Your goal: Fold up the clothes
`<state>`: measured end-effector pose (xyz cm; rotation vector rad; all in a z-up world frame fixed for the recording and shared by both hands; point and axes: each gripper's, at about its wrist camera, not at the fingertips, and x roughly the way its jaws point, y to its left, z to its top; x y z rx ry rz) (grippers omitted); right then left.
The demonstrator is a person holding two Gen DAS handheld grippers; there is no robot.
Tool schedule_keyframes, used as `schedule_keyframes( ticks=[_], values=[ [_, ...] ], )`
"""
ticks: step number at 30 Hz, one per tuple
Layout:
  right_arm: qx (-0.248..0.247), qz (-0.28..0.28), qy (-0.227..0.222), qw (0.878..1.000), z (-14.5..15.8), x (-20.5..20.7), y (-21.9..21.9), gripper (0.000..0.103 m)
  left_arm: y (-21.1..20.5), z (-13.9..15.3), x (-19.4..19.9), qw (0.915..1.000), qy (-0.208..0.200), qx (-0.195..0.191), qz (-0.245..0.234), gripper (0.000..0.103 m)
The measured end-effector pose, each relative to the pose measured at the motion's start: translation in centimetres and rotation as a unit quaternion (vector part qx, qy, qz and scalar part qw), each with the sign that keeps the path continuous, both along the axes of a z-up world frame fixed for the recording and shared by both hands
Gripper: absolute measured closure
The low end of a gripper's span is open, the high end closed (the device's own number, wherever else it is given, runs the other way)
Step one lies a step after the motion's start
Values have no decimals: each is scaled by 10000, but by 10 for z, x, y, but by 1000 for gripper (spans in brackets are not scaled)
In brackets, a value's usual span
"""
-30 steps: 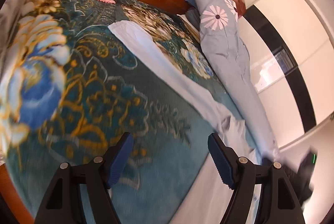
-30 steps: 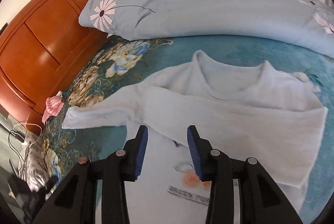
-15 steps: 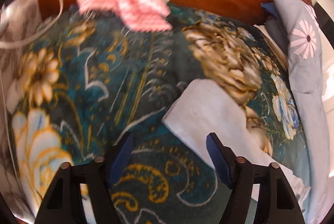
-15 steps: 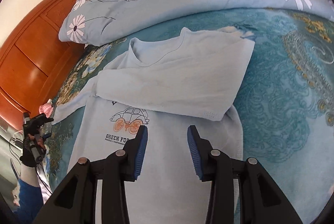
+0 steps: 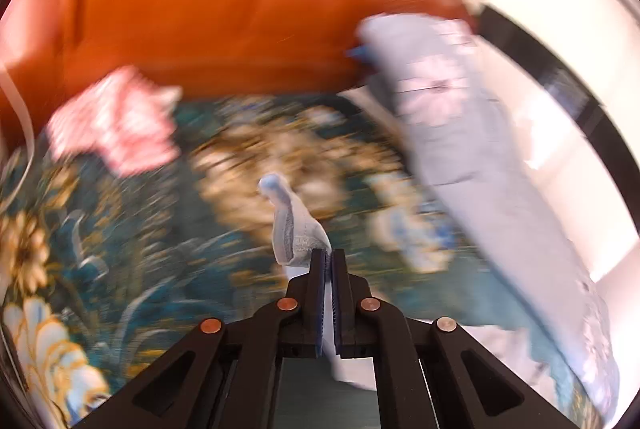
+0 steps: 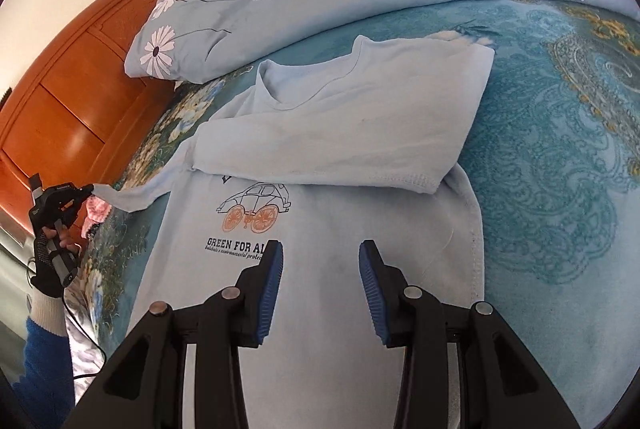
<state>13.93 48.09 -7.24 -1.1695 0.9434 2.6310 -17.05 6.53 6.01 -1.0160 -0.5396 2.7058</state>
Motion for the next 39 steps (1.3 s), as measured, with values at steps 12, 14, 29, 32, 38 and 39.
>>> schedule_keyframes(
  ticks=[12, 14, 29, 32, 38, 39],
  values=[
    [-677, -429, 425, 9959, 1, 27, 31, 62, 240, 75, 77, 9558, 732, 121, -2846, 100],
    [-679, -563, 480, 9949, 4, 40, 39, 62, 273, 62, 91, 9461, 754, -52, -3149, 99],
    [-814, -1281, 385, 9877, -1, 117, 80, 62, 412, -74, 189, 8812, -981, -767, -4560, 95],
    [-782, -1262, 397, 9881, 1, 121, 80, 62, 399, -71, 192, 8781, -1063, -616, -4624, 92],
    [-812, -1068, 625, 9890, 13, 96, 81, 62, 321, -43, 168, 9039, -893, -480, -4156, 61],
    [-778, -940, 682, 9902, 17, 85, 80, 62, 302, -44, 162, 9128, -945, -599, -3927, 61]
  ],
)
